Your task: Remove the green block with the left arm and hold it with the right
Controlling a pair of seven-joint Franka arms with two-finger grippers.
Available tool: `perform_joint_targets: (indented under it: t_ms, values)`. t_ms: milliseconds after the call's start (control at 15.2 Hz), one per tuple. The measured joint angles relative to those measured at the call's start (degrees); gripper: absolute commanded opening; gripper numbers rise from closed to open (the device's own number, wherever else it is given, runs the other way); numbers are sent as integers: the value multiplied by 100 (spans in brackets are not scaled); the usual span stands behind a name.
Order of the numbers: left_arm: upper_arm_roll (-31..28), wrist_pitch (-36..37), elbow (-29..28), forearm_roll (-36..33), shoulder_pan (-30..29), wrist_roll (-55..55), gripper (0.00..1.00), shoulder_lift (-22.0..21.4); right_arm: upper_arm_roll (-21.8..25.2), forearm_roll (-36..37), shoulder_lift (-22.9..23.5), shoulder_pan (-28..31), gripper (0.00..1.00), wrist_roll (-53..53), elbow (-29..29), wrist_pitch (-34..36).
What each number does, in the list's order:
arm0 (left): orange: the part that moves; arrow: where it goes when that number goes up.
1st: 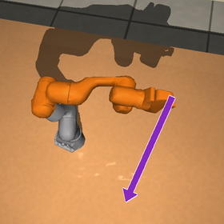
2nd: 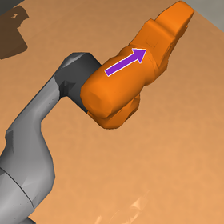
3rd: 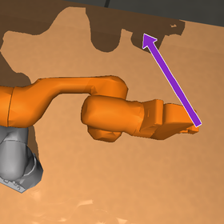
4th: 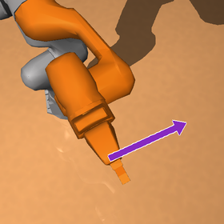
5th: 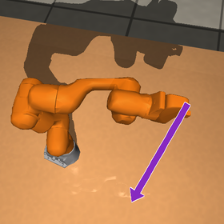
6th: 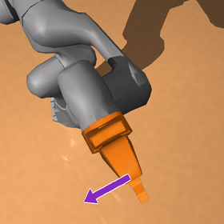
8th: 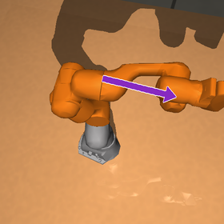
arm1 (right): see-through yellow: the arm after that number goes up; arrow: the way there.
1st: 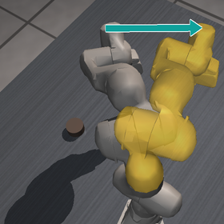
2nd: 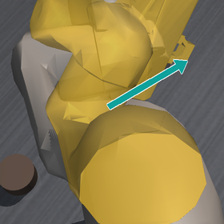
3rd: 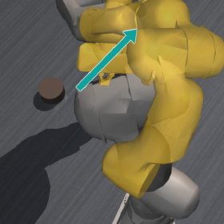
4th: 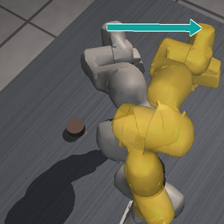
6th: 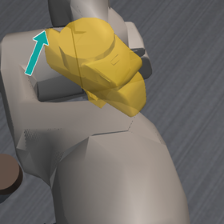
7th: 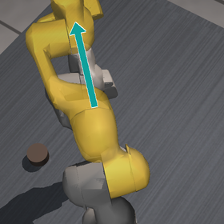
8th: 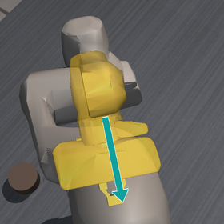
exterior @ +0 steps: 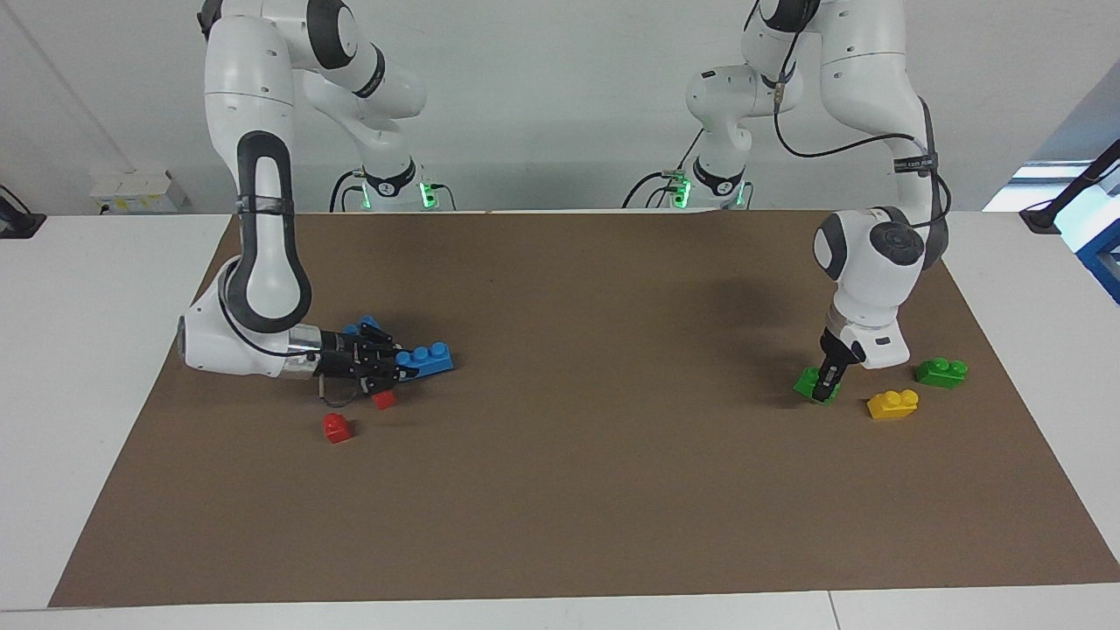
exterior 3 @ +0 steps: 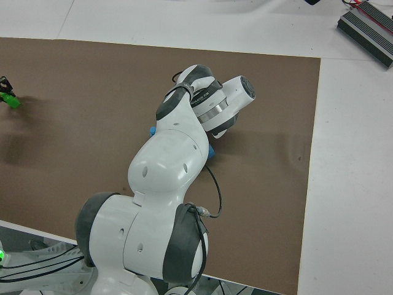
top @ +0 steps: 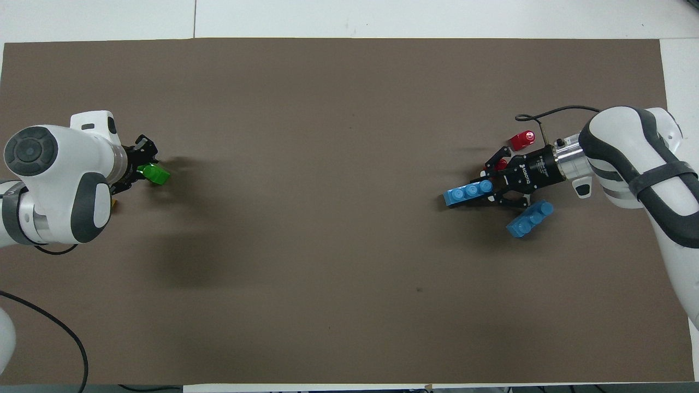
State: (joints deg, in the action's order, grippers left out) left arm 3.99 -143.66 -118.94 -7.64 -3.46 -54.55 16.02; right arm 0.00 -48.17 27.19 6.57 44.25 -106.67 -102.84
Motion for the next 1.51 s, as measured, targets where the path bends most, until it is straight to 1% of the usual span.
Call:
perform_joint_targets:
  t_ms: [66, 132, 197, 263, 329, 527, 790, 987, 1119, 1317, 1382, 1514]
  values:
    - [1, -8, 0, -2, 0, 3, 100, 0, 0, 0, 0, 0, 64, 0, 0, -1]
    - [1, -18, 1, -3, 0, 10, 100, 0, 0, 0, 0, 0, 79, -1, 0, -1]
    - [1, -27, 4, -3, 0, 18, 100, -1, 0, 0, 0, 0, 89, -1, 0, -1]
    - [0, -32, 10, -3, 0, 24, 100, -4, 0, 0, 0, 0, 95, -1, 1, -2]
    - [-3, -34, 19, -4, -1, 26, 100, -16, 0, 0, 0, 0, 97, -1, 1, -2]
    - [-12, 73, 102, -4, -2, 49, 100, -141, 0, 0, 0, 1, 98, -1, 2, -3]
    - [-6, 893, 525, -4, -2, 129, 100, -461, -3, 0, -6, 0, 98, -1, 30, -4]
    - [22, 1433, 926, -5, 3, 355, 100, -605, -9, 4, -65, -20, 99, 76, 120, -5]
    - [45, 1939, 1273, -5, 7, 755, 100, -665, -38, 192, -219, -34, 99, 318, 285, -6]
    - [61, 2953, 1999, 8, 15, 1696, 100, -709, -80, 605, -658, -145, 100, 562, 501, -5]
    - [62, 3182, 2186, 33, 15, 1996, 100, -732, -85, 788, -811, -209, 100, 585, 598, -5]
    - [66, 3435, 2363, 103, 16, 2438, 100, -856, -95, 1196, -1058, -322, 100, 605, 811, -4]
